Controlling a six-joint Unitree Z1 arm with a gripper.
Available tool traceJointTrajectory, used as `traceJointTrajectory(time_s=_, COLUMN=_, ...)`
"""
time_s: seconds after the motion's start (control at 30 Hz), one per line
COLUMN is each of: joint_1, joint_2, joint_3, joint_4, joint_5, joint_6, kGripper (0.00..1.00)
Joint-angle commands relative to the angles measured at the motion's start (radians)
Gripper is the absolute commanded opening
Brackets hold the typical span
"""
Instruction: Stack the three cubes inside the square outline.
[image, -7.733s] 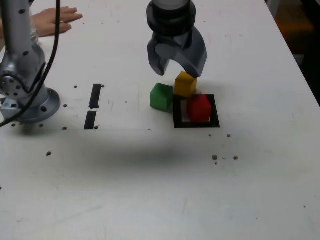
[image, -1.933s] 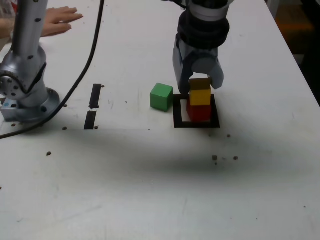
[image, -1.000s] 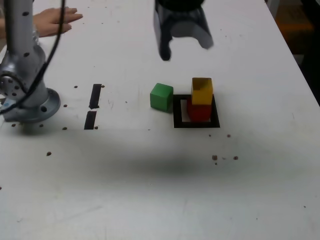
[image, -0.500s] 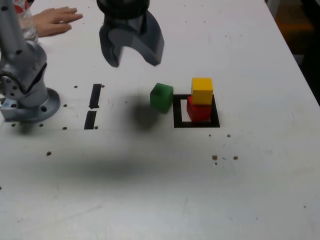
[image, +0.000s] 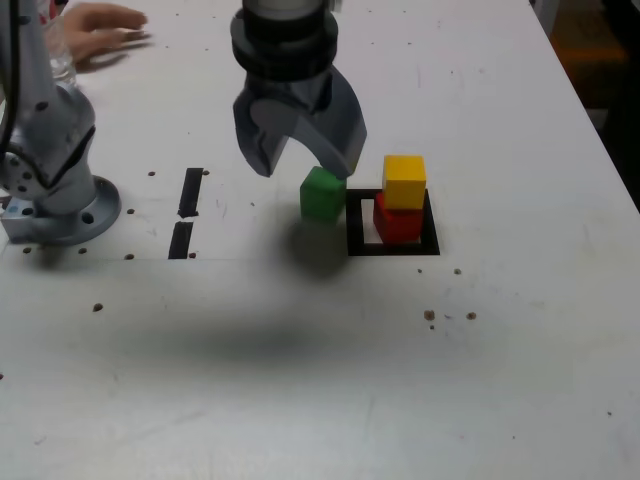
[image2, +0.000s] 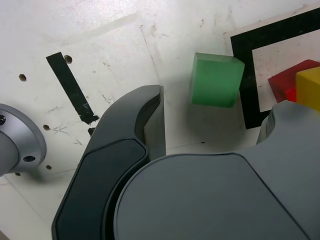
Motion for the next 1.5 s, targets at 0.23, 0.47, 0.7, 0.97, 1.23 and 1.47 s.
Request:
traceJointTrajectory(time_s=0.23, joint_1=-0.001, joint_2=0.064, joint_3=0.013, joint_4=-0.040, joint_5=-0.002, joint_6=0.011, kGripper=0.77)
traceJointTrajectory(time_s=0.47, joint_1=0.018, joint_2=0.132, joint_3=0.028, joint_4=-0.087, joint_5=-0.009, joint_6=0.021, kGripper=0.76)
traceJointTrajectory(time_s=0.7, joint_1=0.023, joint_2=0.161, joint_3=0.029, joint_4=-0.107, joint_5=-0.017, joint_6=0.023, kGripper=0.75)
traceJointTrajectory(time_s=0.97, joint_1=0.052, joint_2=0.177, joint_3=0.061, joint_4=-0.159, joint_5=-0.020, joint_6=0.026, kGripper=0.62)
traceJointTrajectory(time_s=1.23, joint_1=0.064, joint_2=0.174, joint_3=0.088, joint_4=-0.235, joint_5=-0.025, joint_6=0.026, kGripper=0.22)
traceJointTrajectory(time_s=1.47, joint_1=0.078, joint_2=0.155, joint_3=0.115, joint_4=-0.249, joint_5=-0.035, joint_6=0.023, kGripper=0.10)
